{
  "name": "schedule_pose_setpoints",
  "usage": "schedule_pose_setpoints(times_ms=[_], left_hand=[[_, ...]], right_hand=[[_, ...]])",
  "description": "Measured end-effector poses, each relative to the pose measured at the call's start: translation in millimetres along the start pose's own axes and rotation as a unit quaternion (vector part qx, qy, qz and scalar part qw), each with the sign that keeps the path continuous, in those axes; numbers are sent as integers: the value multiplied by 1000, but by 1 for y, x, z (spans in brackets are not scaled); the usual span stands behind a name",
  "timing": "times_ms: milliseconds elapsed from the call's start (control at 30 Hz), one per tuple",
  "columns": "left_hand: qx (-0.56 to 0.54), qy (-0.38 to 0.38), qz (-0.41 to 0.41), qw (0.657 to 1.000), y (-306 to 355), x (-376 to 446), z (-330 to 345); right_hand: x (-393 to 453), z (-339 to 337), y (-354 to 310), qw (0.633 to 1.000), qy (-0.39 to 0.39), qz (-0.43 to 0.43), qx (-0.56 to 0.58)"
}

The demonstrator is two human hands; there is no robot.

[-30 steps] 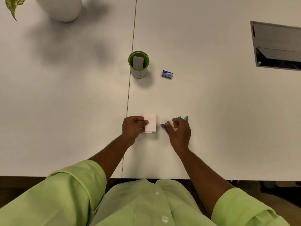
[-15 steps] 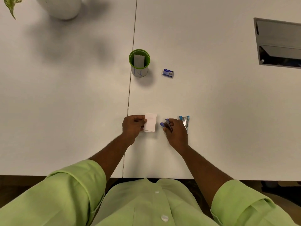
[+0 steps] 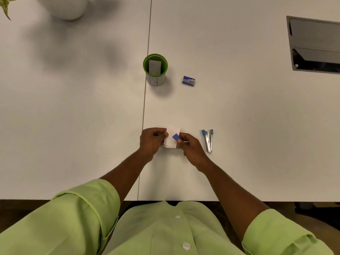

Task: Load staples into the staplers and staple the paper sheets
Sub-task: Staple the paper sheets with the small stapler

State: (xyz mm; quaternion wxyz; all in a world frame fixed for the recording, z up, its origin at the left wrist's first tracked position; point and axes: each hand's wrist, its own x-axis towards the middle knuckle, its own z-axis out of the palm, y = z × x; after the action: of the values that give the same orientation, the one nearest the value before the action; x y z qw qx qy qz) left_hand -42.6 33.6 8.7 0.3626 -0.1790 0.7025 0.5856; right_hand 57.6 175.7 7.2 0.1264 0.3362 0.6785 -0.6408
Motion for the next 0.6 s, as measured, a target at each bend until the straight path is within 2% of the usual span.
schedule_pose_setpoints(times_ms=[100,200,600], left_hand=[[19,-30,15,999,1,-3,2],[30,-41,27,998,2,-4,3],[36,-86,40,995,5,-4,1]], right_hand=[[0,1,-2,1000,-13,-16,-14],[2,1,-2,999,5,-21,-43],[6,-4,-6,999,20,-2,-31]])
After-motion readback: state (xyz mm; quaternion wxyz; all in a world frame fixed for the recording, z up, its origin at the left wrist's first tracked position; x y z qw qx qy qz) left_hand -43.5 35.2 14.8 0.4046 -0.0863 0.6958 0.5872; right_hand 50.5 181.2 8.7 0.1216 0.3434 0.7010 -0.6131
